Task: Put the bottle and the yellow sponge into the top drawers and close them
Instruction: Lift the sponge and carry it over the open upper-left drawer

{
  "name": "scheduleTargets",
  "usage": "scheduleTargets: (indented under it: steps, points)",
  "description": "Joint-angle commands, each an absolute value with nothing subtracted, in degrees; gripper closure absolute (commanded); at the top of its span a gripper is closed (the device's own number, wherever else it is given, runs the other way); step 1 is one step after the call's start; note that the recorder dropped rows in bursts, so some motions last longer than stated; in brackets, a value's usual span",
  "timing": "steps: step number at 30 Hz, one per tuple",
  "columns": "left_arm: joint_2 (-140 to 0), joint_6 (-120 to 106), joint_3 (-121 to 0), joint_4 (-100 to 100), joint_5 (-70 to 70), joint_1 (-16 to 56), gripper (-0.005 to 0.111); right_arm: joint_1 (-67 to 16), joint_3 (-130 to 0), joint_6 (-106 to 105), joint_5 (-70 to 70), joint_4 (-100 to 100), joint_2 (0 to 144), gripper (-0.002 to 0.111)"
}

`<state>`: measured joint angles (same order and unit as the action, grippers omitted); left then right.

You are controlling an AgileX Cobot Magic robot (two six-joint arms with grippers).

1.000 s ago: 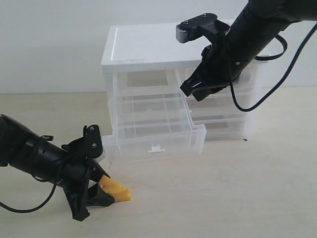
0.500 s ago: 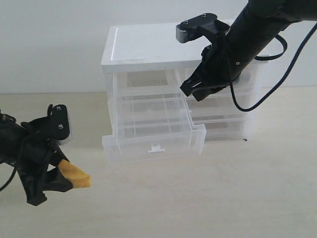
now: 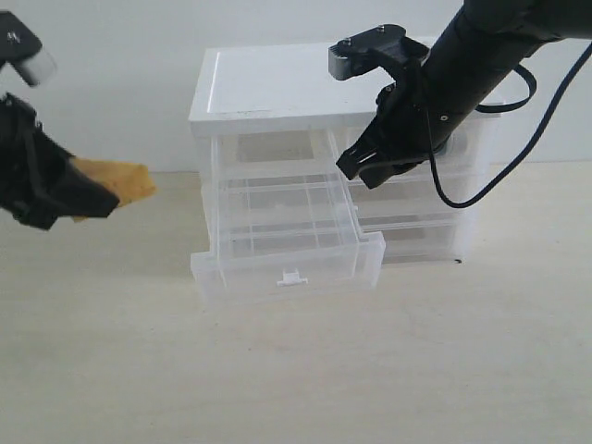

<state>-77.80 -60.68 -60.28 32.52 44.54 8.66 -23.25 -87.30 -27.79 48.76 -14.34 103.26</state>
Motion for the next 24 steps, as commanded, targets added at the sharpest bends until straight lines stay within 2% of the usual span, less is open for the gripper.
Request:
scheduleTargets:
  steps: [1,5,10,15,24]
  points:
    - [-76.10,-63.09,-63.74,42.19,48.46,8.57,0.103,-22.83,-87.62,-27.97,48.83,-14.15,102.36,0.108]
    - [-76.37,-70.10,-64.47,50.69,50.99,8.97,0.103,-22.83,-87.62,-27.97,48.83,-14.15,102.36,0.108]
    - [-78.60,-71.81,-65.00,51.61,50.52,13.99,0.103,-22.83,-87.62,-27.97,48.83,-14.15,102.36,0.108]
    - [-81.78,-71.81,-65.10,51.61,42.70,19.77,0.103,-22.83,-87.62,-27.97,48.83,-14.15,102.36,0.108]
    - [-91.50,-70.90,-68.94,51.61,37.90,25.70,0.103,-22.83,-87.62,-27.97,48.69,-14.15,102.36,0.108]
